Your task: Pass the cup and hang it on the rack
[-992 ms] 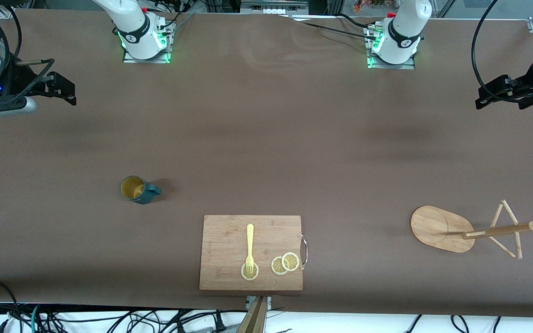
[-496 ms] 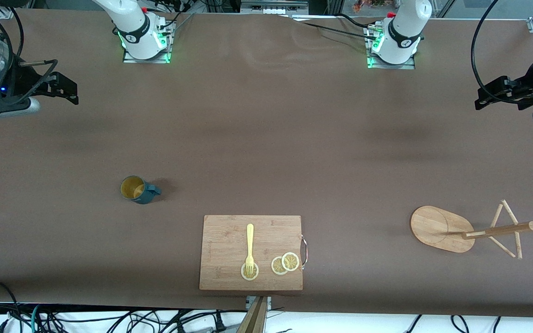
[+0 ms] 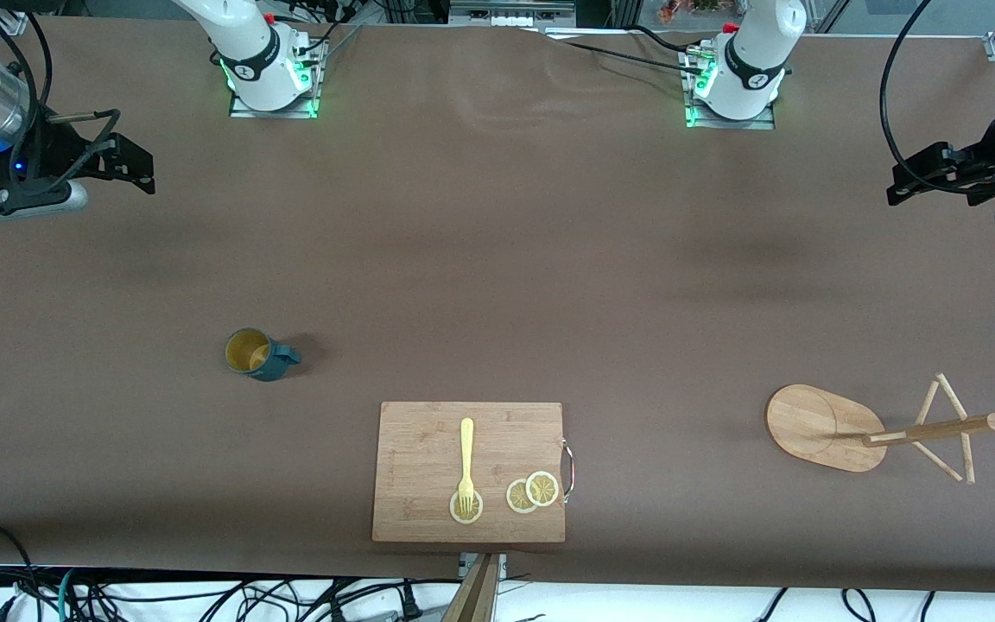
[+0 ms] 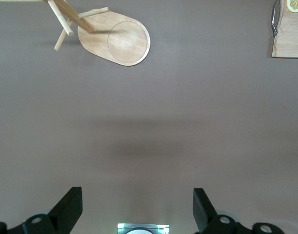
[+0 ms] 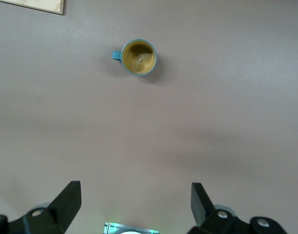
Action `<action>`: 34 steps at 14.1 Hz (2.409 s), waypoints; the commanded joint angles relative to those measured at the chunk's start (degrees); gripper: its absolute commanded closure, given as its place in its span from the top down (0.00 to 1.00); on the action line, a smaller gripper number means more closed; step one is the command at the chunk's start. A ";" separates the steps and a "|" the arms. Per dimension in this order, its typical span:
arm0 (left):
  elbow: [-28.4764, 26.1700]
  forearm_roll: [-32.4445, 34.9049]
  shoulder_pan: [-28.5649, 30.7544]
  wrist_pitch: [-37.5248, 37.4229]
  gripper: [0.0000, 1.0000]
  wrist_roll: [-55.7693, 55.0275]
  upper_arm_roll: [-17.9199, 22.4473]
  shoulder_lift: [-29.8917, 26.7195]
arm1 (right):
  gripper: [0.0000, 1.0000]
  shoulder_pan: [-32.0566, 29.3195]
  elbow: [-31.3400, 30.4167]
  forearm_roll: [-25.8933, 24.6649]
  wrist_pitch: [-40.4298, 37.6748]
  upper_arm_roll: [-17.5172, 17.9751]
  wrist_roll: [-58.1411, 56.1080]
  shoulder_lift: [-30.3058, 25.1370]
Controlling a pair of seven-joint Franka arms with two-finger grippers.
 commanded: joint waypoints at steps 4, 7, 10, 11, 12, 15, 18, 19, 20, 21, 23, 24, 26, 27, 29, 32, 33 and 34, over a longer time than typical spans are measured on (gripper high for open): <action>0.01 -1.54 0.45 0.48 1.00 0.73 0.20 -0.02 | 1.00 -0.03 -7.17 -0.19 10.86 -0.52 -0.35 2.84; 0.01 -1.54 0.45 0.48 1.00 0.82 0.20 -0.02 | 1.00 -0.65 -6.65 -0.19 19.55 -0.61 -0.88 11.62; 0.01 -1.63 0.63 0.48 1.00 0.73 0.20 -0.02 | 0.99 -1.08 -6.65 -0.19 27.03 -0.61 -0.88 17.78; 0.01 -1.54 0.54 0.48 1.00 0.73 0.20 -0.02 | 0.99 -1.26 -6.65 -0.19 28.97 -0.61 -0.79 19.19; 0.01 -1.63 0.54 0.48 1.00 0.73 0.20 -0.02 | 0.99 -1.26 -6.56 -0.10 30.91 -0.61 -0.79 20.60; 0.01 -1.80 0.63 0.48 1.00 0.73 0.20 -0.02 | 0.99 -2.40 -6.04 1.03 35.14 -0.52 -0.70 24.46; 0.01 -1.80 0.63 0.48 1.00 0.82 0.20 -0.02 | 0.95 -2.40 -5.51 2.54 38.74 -0.52 -0.62 28.25; 0.01 -1.80 0.63 0.48 1.00 0.82 0.20 -0.02 | 0.94 -2.40 -5.51 2.54 39.44 -0.52 -0.53 29.13; 0.01 -1.80 0.63 0.48 1.00 0.73 0.20 -0.02 | 0.92 -2.40 -5.59 2.54 39.89 -0.52 -0.62 29.92; 0.01 -1.80 0.54 0.48 1.00 0.73 0.20 -0.02 | 0.91 -2.40 -5.68 2.54 40.41 -0.52 -0.62 30.45; 0.01 -1.63 0.54 0.48 1.00 0.73 0.20 -0.02 | 0.87 -2.49 -5.60 2.63 40.94 -0.52 -0.36 31.24; 0.01 -1.63 0.71 0.48 1.00 0.82 0.20 -0.02 | 0.85 -2.41 -5.51 2.89 41.55 -0.52 -0.09 31.94; 0.01 -1.80 1.50 0.48 1.00 0.82 0.20 0.32 | 0.77 -2.32 -5.42 4.46 41.91 -0.52 0.09 33.00; 0.01 -1.80 1.51 0.48 1.00 0.82 0.20 0.41 | 0.68 -2.32 -5.24 5.52 42.52 -0.52 -0.35 33.70; 0.09 -1.89 1.51 0.48 1.00 0.73 0.20 0.42 | 0.38 -2.32 -5.24 5.96 42.44 -0.52 -0.27 33.80; 0.09 -1.89 1.51 0.48 1.00 0.82 0.20 0.42 | 0.18 -2.32 -5.51 6.05 42.26 -0.26 0.00 34.15; 0.09 -1.89 1.59 0.48 1.00 0.82 0.20 0.42 | 0.12 -2.23 -5.59 6.14 42.09 -0.26 0.09 34.15; 0.09 -1.89 1.77 0.48 1.00 0.82 0.20 0.42 | 0.07 -2.23 -5.51 6.14 42.00 -0.17 0.00 34.15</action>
